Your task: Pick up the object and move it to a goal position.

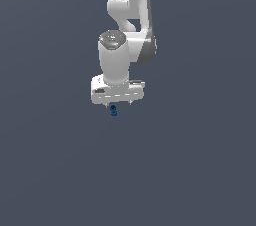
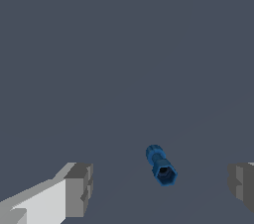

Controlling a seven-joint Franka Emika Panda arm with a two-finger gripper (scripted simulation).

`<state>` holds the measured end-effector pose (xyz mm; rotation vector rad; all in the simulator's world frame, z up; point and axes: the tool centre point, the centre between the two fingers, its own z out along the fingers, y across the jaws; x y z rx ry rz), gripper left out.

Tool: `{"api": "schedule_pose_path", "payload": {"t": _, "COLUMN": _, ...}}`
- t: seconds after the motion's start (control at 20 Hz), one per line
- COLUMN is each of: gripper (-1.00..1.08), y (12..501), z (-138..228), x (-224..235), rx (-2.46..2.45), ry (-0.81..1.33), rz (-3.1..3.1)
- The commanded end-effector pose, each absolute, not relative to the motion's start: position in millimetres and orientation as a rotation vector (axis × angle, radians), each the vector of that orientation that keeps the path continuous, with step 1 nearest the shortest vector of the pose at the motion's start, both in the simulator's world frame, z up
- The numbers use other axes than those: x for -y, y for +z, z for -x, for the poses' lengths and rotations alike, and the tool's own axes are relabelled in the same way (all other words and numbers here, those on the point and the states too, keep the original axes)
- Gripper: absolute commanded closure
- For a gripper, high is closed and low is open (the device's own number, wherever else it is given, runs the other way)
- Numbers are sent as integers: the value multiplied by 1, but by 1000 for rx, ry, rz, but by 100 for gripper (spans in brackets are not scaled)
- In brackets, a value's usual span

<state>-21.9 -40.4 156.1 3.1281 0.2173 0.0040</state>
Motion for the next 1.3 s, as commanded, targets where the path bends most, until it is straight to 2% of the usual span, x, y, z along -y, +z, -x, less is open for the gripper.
{"api": "schedule_pose_path", "payload": {"t": 0.0, "gripper": -92, "y": 148, "z": 27, "x": 45, "rx": -297, "ry": 3, "rz": -3121}}
{"api": "schedule_pose_path", "payload": {"t": 0.65, "gripper": -92, "y": 107, "z": 56, "x": 69, "rx": -723, "ry": 0, "rz": -3055}}
{"api": "schedule_pose_path", "payload": {"t": 1.25, "gripper": -92, "y": 93, "z": 68, "x": 76, "rx": -876, "ry": 0, "rz": -3017}}
